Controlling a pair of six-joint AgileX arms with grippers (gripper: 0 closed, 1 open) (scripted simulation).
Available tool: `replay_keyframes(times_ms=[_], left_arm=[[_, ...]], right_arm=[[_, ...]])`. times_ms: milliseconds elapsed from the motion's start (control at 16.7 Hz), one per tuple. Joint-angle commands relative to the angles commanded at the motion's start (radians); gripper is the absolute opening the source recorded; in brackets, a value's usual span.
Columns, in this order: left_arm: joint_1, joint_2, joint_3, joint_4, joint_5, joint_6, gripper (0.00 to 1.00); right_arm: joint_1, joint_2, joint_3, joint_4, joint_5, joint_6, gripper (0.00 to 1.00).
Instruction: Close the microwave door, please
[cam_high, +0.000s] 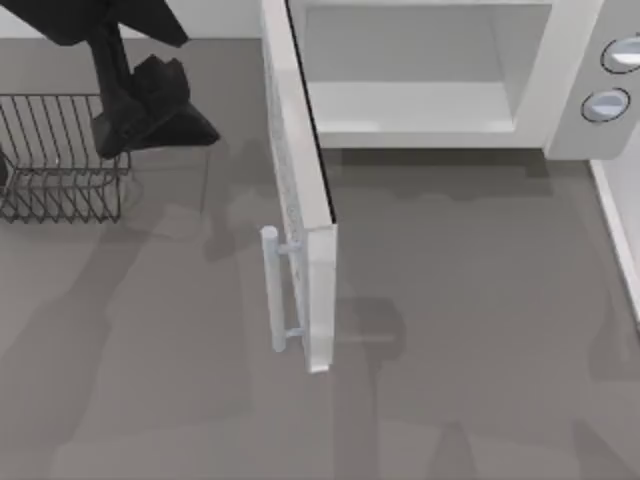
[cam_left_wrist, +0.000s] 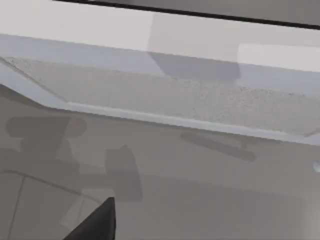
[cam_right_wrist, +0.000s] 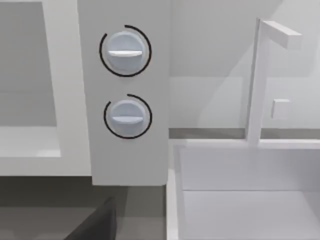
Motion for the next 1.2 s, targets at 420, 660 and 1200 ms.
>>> replay_keyframes(times_ms=[420, 660, 1200], left_arm=[[-0.034, 0.166, 0.188, -0.138, 0.043, 0.087, 1.0], [-0.03, 0.163, 0.182, -0.133, 0.041, 0.084, 1.0], [-0.121, 0.154, -0.104, 0.182, 0.015, -0.005, 1.0]], right_arm=[[0.0, 0.0, 0.0, 0.0, 0.0, 0.0, 1.0], [0.0, 0.0, 0.0, 0.0, 0.0, 0.0, 1.0], [0.0, 0.0, 0.0, 0.0, 0.0, 0.0, 1.0]])
